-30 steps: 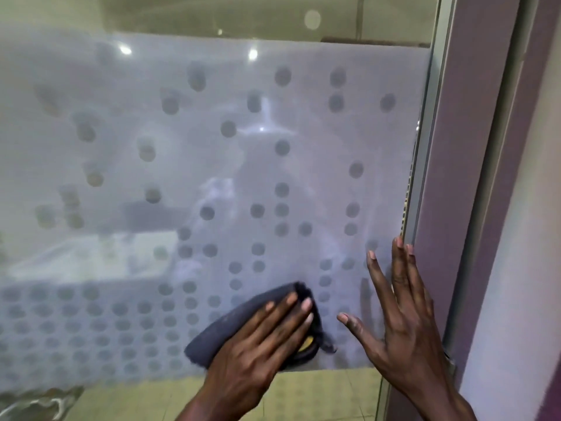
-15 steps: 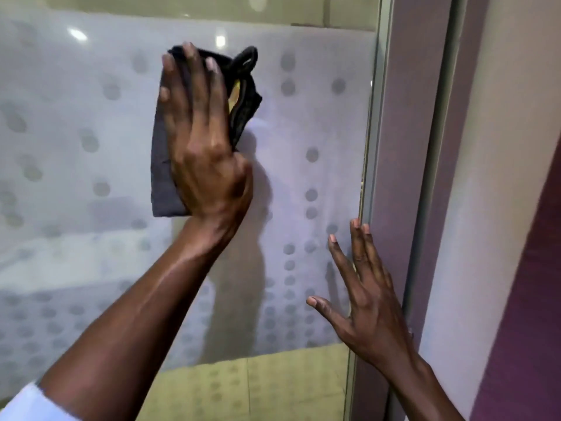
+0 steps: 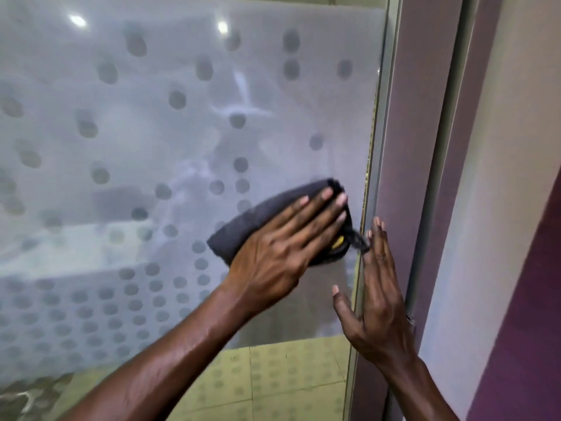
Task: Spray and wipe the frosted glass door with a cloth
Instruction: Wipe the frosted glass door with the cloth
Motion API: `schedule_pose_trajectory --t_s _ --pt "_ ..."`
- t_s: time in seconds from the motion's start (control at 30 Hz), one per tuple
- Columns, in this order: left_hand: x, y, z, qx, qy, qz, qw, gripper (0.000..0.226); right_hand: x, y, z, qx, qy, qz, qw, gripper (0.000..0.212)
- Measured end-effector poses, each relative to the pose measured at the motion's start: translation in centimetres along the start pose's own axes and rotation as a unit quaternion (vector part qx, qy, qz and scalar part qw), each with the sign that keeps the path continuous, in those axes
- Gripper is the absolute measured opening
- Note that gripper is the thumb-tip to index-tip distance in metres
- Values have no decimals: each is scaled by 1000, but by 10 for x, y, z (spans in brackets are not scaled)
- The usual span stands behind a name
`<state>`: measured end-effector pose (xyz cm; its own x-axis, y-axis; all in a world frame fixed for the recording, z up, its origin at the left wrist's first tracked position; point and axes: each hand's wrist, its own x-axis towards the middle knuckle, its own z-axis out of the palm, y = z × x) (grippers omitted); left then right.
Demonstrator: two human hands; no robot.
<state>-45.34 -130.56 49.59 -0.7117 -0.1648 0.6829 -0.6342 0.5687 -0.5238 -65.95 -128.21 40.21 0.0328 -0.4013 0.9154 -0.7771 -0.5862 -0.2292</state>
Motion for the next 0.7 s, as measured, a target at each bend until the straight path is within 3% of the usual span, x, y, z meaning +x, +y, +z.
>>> schedule_pose_trajectory --t_s 0.23,0.4,0.6,0.7 --pt "-95 37 24 -22 -75 -6 997 61 -6 19 -9 -55 -60 -16 997 96" --pt "-120 55 21 -15 -65 -49 997 70 -5 28 -20 -123 -92 -25 988 104" --pt "-32 33 -15 -17 115 -231 966 81 -5 36 -25 -140 -115 -31 983 104" --pt "38 -6 -43 -19 212 -252 944 91 -4 36 -26 -110 -120 -30 986 105"
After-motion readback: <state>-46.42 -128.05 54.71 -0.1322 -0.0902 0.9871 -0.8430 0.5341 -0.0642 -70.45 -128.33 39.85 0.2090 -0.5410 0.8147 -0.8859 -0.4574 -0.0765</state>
